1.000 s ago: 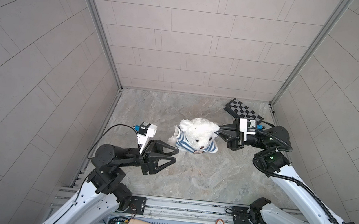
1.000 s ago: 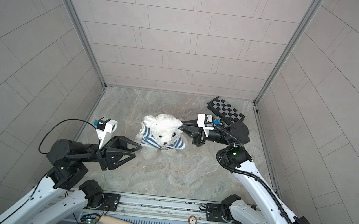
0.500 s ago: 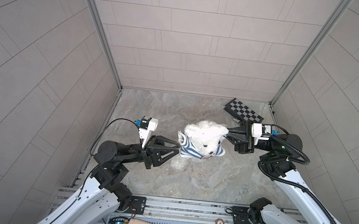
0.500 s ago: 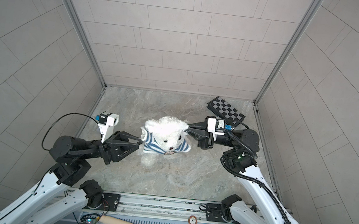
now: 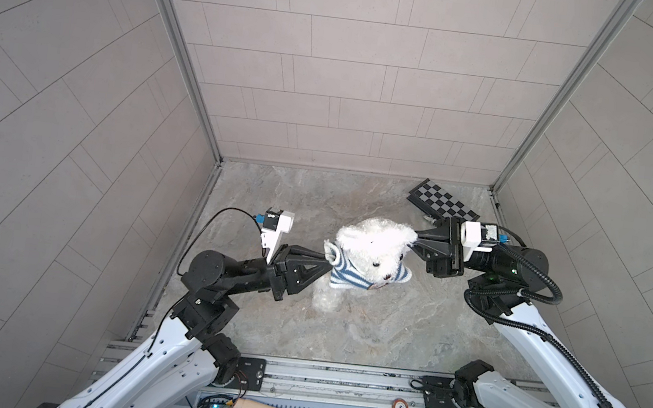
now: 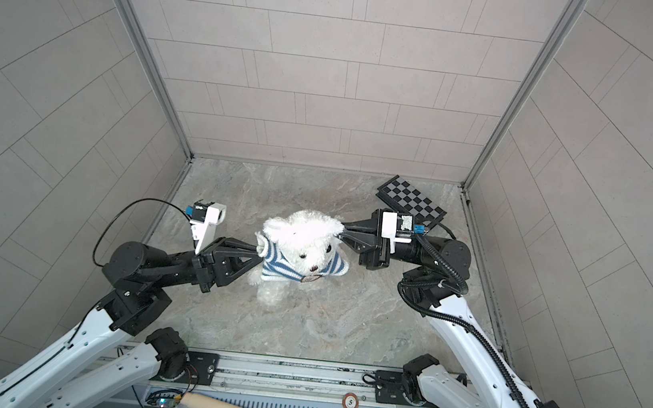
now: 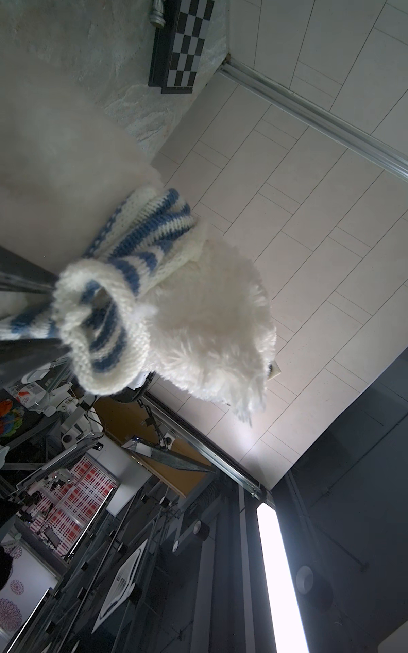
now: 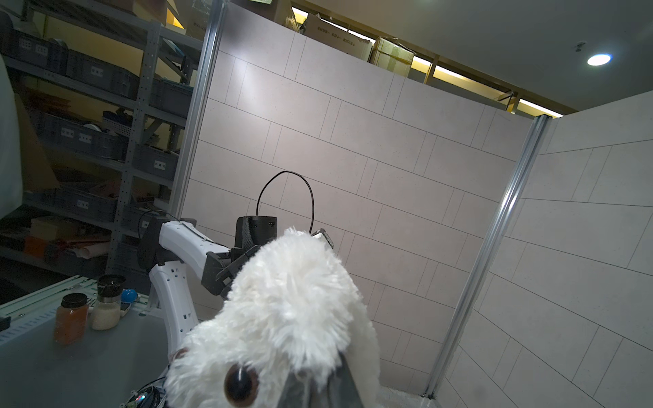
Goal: Dress the teddy bear
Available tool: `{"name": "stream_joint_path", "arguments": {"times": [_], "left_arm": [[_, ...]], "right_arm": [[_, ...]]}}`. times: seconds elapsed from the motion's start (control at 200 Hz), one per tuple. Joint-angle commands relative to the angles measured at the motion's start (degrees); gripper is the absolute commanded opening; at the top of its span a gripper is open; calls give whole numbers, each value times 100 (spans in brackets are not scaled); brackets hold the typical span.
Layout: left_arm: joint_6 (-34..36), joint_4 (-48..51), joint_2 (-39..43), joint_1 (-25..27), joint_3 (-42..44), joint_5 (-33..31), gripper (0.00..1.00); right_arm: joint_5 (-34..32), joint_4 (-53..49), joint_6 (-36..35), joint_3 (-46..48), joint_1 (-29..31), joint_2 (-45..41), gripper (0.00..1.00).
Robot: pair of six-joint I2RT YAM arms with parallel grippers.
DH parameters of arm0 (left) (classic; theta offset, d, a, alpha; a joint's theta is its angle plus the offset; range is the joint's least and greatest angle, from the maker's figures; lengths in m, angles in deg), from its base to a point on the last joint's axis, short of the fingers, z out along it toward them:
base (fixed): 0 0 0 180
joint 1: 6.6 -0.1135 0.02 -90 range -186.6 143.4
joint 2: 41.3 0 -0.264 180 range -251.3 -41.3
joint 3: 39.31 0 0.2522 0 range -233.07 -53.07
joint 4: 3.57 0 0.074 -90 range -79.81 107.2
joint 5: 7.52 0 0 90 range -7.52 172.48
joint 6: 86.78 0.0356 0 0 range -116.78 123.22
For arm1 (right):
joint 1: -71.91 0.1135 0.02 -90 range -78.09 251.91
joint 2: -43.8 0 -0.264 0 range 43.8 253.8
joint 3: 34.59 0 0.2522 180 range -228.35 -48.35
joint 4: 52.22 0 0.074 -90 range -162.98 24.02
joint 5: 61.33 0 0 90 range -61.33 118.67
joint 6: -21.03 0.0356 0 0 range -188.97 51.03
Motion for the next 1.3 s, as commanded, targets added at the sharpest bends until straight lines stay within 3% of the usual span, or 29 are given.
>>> {"name": "stream_joint_path", "arguments": {"times": [0.0, 0.145, 0.26, 0.756, 0.986, 1.197, 1.292], "left_arm": [[373, 271, 103, 115, 4, -2, 28], [1402, 1506, 197, 443, -317, -307, 42], [1860, 1952, 102, 636, -587, -382, 43], [2228, 2339, 136, 651, -842, -1319, 15], [2158, 2350, 193, 651, -799, -1391, 0], [2277, 2775, 228, 651, -890, -1635, 0], [2507, 3426, 216, 644, -1042, -1954, 0]], "right_arm": [[-42, 1086, 633, -198, -30, 137, 0], [-75, 1874, 1327, -299, -73, 428, 0], [-87, 2004, 1464, -335, -74, 557, 0], [-45, 423, 424, -207, -74, 270, 0], [-32, -18, 85, -164, -74, 121, 0], [-18, -759, -456, -191, -75, -56, 0], [-35, -951, -602, -195, -99, -138, 0]]}}
